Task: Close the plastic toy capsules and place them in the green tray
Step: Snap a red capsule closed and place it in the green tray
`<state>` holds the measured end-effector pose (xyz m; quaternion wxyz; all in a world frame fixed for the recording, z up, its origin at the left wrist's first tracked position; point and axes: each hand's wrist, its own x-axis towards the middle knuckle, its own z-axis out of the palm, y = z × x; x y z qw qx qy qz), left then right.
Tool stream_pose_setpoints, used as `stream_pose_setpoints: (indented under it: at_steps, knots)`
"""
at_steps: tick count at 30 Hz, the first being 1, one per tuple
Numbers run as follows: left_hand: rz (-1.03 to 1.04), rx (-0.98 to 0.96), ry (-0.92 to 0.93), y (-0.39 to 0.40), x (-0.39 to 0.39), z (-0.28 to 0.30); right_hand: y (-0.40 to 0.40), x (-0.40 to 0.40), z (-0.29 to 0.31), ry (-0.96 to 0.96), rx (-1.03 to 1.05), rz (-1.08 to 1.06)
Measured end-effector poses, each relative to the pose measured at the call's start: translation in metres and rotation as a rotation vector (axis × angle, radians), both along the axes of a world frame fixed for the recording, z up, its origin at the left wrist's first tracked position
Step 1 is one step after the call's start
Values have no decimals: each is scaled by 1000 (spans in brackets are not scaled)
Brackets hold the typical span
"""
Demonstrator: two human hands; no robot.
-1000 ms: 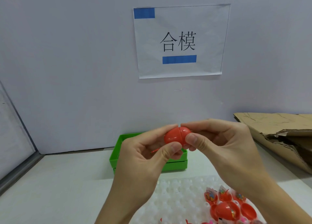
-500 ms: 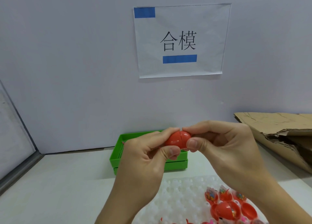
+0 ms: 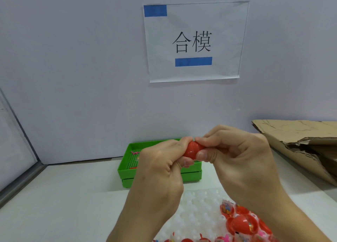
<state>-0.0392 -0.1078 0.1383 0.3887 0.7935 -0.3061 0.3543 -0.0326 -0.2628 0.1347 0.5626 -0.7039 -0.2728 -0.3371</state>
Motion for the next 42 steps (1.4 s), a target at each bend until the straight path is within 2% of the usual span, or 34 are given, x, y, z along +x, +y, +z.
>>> stream_pose_setpoints:
  at_steps: [3, 6, 13, 16, 22, 35, 42]
  knots:
    - [4, 10, 2, -2, 1, -1, -1, 1, 1, -13, -74, -44]
    - [-43, -62, 40, -4, -1, -1, -3, 0, 3, 5, -58, -21]
    - [-342, -317, 337, 12, -5, 11, 6, -3, 1, 64, 36, 114]
    - [-371, -329, 393, 14, -7, 13, 3, -3, 3, 90, 89, 162]
    - [-296, -436, 415, 10, -6, 13, -3, -3, 4, 64, 60, 153]
    - [-309, -457, 404, 4, -6, 13, -8, -1, 2, -7, 0, 101]
    - [-318, -452, 398, 6, -8, 14, -4, -1, 1, 0, 80, 133]
